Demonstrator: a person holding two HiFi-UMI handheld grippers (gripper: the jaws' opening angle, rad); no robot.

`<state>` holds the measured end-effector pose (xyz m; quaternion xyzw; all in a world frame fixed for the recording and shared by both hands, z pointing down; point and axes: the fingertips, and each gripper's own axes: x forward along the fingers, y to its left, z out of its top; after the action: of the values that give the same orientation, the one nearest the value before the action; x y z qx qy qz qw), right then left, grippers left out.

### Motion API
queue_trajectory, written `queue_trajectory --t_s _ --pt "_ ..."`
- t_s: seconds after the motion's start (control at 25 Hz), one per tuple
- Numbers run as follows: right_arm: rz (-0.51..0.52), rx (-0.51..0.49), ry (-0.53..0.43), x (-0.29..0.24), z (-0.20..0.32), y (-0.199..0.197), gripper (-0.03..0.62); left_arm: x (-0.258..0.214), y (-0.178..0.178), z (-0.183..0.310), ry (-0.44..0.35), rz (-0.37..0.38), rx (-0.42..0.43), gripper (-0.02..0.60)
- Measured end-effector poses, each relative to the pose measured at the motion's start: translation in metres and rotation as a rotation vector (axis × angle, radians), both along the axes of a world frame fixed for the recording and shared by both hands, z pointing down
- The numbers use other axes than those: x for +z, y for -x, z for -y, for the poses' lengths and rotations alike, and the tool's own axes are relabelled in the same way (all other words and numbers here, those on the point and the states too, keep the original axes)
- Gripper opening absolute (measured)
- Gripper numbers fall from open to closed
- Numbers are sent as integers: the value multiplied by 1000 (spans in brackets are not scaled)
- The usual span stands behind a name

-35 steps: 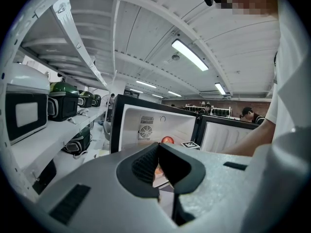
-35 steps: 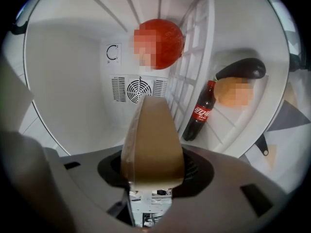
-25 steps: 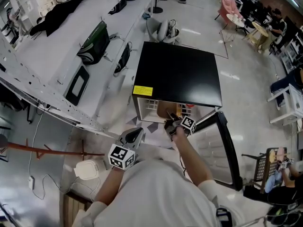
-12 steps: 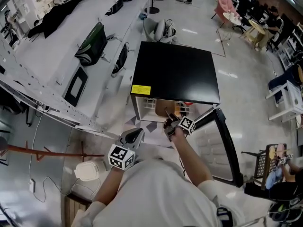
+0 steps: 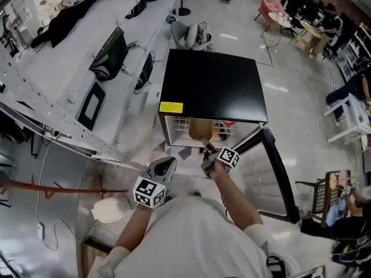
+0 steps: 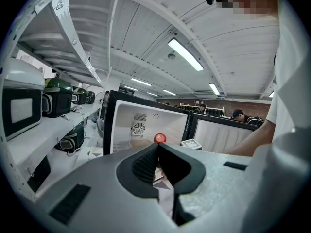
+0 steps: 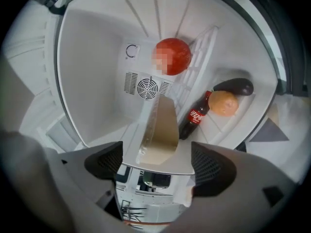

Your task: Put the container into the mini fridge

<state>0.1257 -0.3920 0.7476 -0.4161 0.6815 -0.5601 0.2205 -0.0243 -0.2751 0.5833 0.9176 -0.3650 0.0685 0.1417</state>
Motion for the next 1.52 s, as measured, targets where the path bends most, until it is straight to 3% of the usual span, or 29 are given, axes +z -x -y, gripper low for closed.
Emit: queue_trajectory --t_s 0.44,0.64,0.96,1.12,1.52 --pt "-481 -141 -128 -20 -30 37 430 6 2 -7 12 -5 2 5" --pt "-658 -216 -214 -28 -31 59 353 1 8 -7 -5 -17 -23 5" --pt "-959 -211 -183 -14 -17 47 245 3 23 -8 -2 -20 -65 5" --pt "-1022 -209 -186 -12 -7 42 181 5 26 -9 1 -22 -81 5" --pt "-1123 -218 -227 -11 14 34 170 4 30 -4 -7 -22 -101 5"
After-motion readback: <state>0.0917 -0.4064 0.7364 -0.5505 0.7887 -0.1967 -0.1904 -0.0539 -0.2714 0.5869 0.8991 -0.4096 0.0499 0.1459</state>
